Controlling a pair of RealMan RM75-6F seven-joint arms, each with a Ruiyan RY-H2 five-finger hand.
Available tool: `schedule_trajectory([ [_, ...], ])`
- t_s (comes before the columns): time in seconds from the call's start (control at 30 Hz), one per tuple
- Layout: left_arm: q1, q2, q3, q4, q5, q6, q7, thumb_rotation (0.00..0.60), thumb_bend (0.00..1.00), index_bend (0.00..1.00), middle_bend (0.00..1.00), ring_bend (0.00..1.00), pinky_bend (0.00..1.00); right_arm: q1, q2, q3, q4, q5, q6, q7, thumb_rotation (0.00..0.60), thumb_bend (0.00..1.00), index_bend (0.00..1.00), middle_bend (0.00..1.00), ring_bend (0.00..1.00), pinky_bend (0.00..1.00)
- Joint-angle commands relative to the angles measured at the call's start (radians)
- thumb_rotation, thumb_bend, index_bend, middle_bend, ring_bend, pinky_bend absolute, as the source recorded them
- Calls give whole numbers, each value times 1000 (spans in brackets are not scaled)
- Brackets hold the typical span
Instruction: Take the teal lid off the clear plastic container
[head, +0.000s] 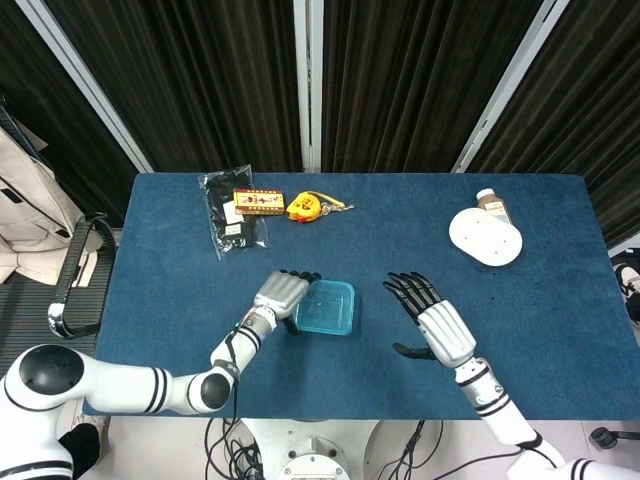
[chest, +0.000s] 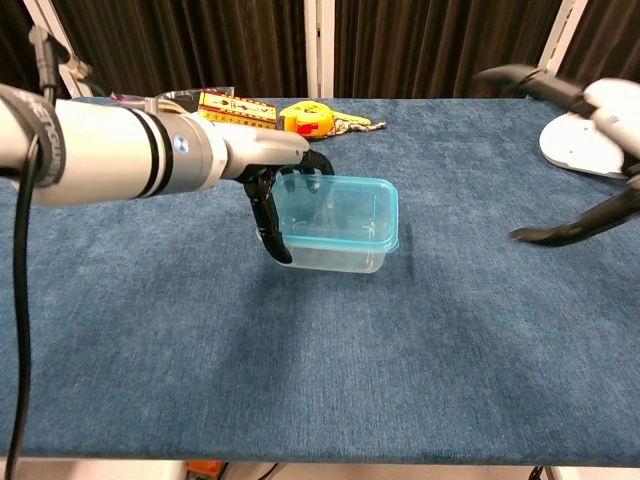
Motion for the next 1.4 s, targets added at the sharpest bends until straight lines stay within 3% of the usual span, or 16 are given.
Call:
schedule_trajectory([
  [0.03, -6, -7, 7, 5, -4, 2, -10, 600, 0, 313, 331, 246, 244, 34, -129, 9, 120, -25, -3, -9, 600, 26, 0, 0, 0, 0],
  [0.27, -14, -16, 22, 9, 16, 3, -32, 600, 0, 312, 330, 246, 244, 56, -279, 14, 300, -40, 25, -8, 600, 26, 0, 0, 0, 0],
  [0.57, -34, -21, 31, 12, 21, -7, -46, 600, 0, 309, 330, 246, 243, 69, -359, 11, 409, -33, 42, 11, 600, 26, 0, 0, 0, 0],
  [0.97, -50, -20, 57, 17, 17, 1, -46, 600, 0, 309, 329, 246, 242, 88, -391, 14, 440, -19, 47, 12, 600, 26, 0, 0, 0, 0],
  [1.4, -69, -36, 77, 33, 17, 34, -16, 600, 0, 309, 329, 246, 240, 100, -369, 23, 395, -4, 53, 10, 600, 73, 0, 0, 0, 0],
])
